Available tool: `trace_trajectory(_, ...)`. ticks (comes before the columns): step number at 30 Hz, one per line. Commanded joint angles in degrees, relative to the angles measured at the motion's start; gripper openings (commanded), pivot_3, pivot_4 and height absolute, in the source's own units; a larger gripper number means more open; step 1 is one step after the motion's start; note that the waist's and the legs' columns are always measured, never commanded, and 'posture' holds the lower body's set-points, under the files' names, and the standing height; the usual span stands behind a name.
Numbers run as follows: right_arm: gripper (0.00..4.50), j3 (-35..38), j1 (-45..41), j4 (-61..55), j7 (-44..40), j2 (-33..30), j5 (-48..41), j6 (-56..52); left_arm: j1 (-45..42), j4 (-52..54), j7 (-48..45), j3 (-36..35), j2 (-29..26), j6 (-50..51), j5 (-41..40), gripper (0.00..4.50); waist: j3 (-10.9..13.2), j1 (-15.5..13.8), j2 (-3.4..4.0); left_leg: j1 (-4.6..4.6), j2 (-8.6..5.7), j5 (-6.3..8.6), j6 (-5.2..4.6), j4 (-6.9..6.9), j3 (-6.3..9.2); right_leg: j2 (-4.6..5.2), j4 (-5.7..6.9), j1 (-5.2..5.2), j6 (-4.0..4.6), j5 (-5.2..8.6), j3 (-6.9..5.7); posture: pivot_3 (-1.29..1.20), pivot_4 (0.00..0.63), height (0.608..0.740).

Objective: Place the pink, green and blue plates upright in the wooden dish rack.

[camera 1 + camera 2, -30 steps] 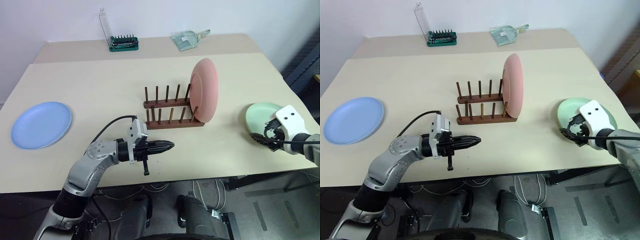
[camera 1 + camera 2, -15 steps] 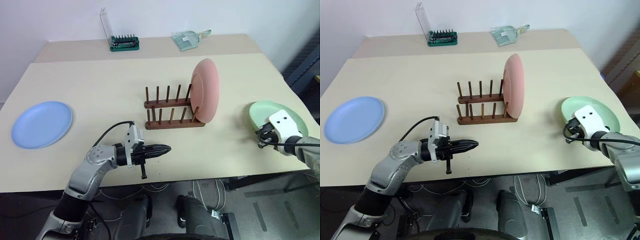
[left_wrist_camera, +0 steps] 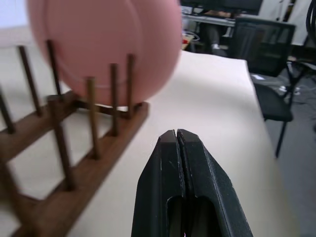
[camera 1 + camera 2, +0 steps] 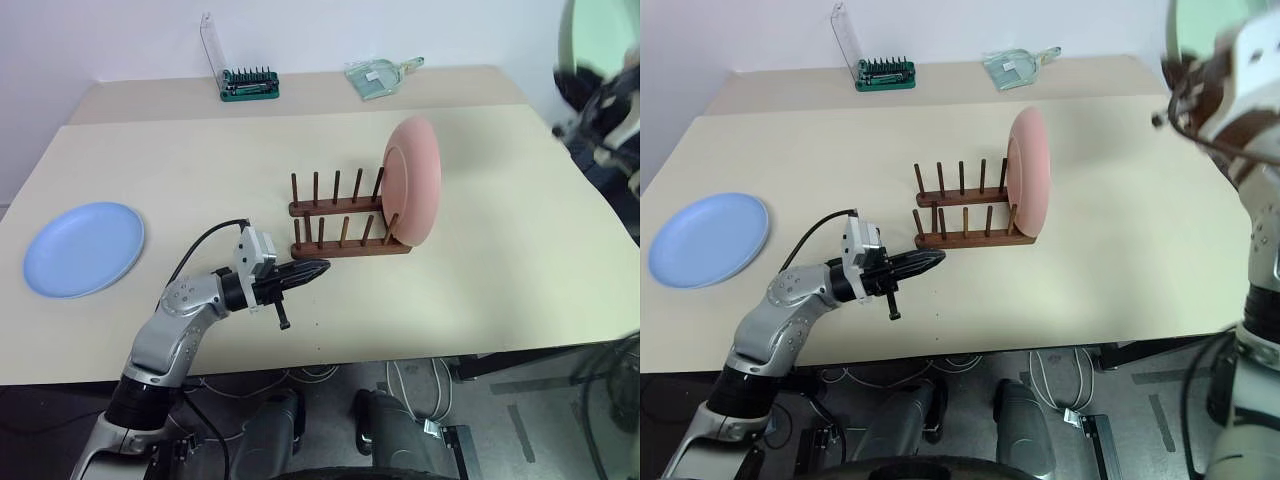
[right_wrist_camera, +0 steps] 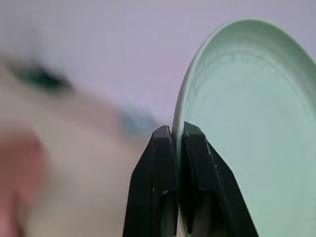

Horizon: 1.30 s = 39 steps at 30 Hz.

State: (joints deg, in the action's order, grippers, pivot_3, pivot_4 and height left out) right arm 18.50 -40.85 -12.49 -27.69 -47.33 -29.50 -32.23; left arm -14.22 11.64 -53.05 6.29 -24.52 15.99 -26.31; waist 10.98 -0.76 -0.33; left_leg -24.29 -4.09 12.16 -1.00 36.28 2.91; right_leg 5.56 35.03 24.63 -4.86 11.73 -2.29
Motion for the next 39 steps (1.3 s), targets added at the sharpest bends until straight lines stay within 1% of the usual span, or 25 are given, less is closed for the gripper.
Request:
trace_trajectory(1, 0.02, 1.7, -3.4, -6.9, -1.6, 4.2, -13.8, -6.3, -0.9, 0.1, 1.3, -2.8, -0.2, -0.4, -0.8, 0.00, 0.0, -0.1, -0.02, -0.02, -0.01, 0.00, 0.00, 0.01, 0.02, 0.01, -0.01, 0.00, 0.01, 0.00, 0.00, 0.00, 0.150, 0.740)
trace_trajectory(2, 0.02, 1.8, -4.1, -8.1, -1.5, 5.1, -16.6, -7.8, -1.0, 0.1, 1.4, -3.2, -0.3, -0.2, -0.9, 0.00, 0.0, -0.1, -0.02, -0.04, -0.04, 0.00, 0.00, 0.04, 0.03, 0.03, -0.01, 0.00, 0.01, 0.00, 0.00, 0.00, 0.150, 0.740)
trace_trajectory(3, 0.02, 1.8, -5.4, -9.7, 0.1, 7.6, -22.0, -9.7, -1.0, -0.1, 1.5, -4.0, -0.7, -0.1, -1.2, 0.00, 0.0, 0.0, -0.02, -0.05, -0.04, 0.00, -0.01, 0.09, 0.04, 0.05, -0.01, -0.01, 0.02, 0.00, 0.00, 0.00, 0.150, 0.740)
trace_trajectory(6, 0.02, 1.3, -8.0, -12.1, 6.2, 14.5, -35.3, -13.7, -0.7, 0.0, 1.3, -6.1, -2.1, 0.5, -1.9, 0.00, 0.0, 0.2, 0.00, -0.06, -0.04, 0.00, -0.01, 0.13, 0.05, 0.06, 0.04, 0.03, 0.19, 0.07, 0.02, 0.00, 0.150, 0.740)
trace_trajectory(7, 0.02, 0.9, -8.2, -12.3, 8.8, 16.7, -38.5, -14.4, -0.5, 0.1, 1.2, -6.6, -2.6, 0.7, -2.1, 0.00, 0.0, 0.2, 0.00, -0.04, -0.02, 0.00, -0.01, 0.10, 0.06, 0.04, 0.06, 0.05, 0.21, 0.07, 0.03, 0.00, 0.150, 0.740)
trace_trajectory(11, 0.02, -0.8, -7.4, -12.5, 15.5, 21.1, -45.5, -15.7, 0.1, 0.9, 0.8, -7.7, -3.9, 1.5, -2.6, 0.00, 0.0, 0.0, 0.01, -0.03, -0.03, 0.00, 0.00, 0.04, 0.11, 0.04, 0.07, 0.06, 0.22, 0.07, 0.03, 0.00, 0.150, 0.740)
trace_trajectory(13, 0.02, -2.8, -4.8, -11.8, 19.9, 24.8, -50.4, -16.3, 0.8, 2.5, 0.8, -8.7, -4.7, 2.5, -3.7, 0.00, 0.0, 0.1, -0.05, -0.05, -0.06, 0.00, 0.00, 0.04, 0.09, 0.06, 0.06, 0.07, 0.23, 0.07, 0.04, 0.00, 0.150, 0.740)
trace_trajectory(16, 0.02, -4.5, -1.6, -10.3, 24.3, 27.8, -52.0, -16.3, 2.1, 4.8, 0.9, -8.9, -5.6, 4.3, -4.8, 0.00, 0.0, 0.1, -0.03, -0.05, -0.05, 0.00, 0.00, 0.01, 0.08, 0.06, 0.06, 0.11, 0.23, 0.07, 0.07, 0.00, 0.150, 0.740)
trace_trajectory(19, 0.02, -5.0, 0.6, -8.8, 28.1, 28.7, -55.1, -16.3, 3.4, 6.8, 0.9, -8.6, -6.2, 5.8, -5.4, 0.00, 0.0, 0.1, -0.02, -0.05, -0.06, 0.00, 0.00, 0.01, 0.05, 0.05, 0.08, 0.13, 0.24, 0.06, 0.10, 0.00, 0.150, 0.740)
trace_trajectory(22, 0.02, -5.3, 1.9, -7.5, 30.6, 28.9, -56.1, -16.0, 3.8, 7.7, 1.2, -8.6, -6.5, 6.5, -5.7, 0.00, 0.0, 0.2, -0.01, -0.05, -0.05, 0.00, 0.00, 0.00, 0.05, 0.04, 0.08, 0.14, 0.25, 0.07, 0.10, 0.00, 0.150, 0.740)
trace_trajectory(31, 0.02, -6.3, 4.2, -6.2, 32.8, 28.9, -54.8, -15.3, 3.6, 8.7, 1.8, -8.1, -6.5, 7.7, -5.9, 0.00, 0.0, 0.2, -0.01, -0.04, -0.05, 0.00, 0.00, -0.02, 0.03, 0.02, 0.07, 0.14, 0.24, 0.07, 0.10, 0.00, 0.150, 0.740)
trace_trajectory(38, 0.02, -6.7, 4.2, -4.7, 35.6, 29.5, -55.1, -15.2, 3.5, 8.8, 2.1, -7.8, -6.6, 7.9, -6.0, 0.00, 0.0, 0.2, -0.01, -0.04, -0.04, 0.00, 0.00, -0.02, 0.03, 0.01, 0.08, 0.14, 0.24, 0.07, 0.10, 0.00, 0.150, 0.740)
trace_trajectory(39, 0.32, -6.8, 4.2, -4.4, 36.0, 29.5, -55.0, -15.2, 3.4, 8.9, 2.1, -7.8, -6.5, 8.0, -5.9, 0.00, 0.0, 0.2, -0.01, -0.04, -0.04, 0.00, 0.00, -0.02, 0.03, 0.01, 0.07, 0.14, 0.24, 0.07, 0.10, 0.00, 0.150, 0.740)
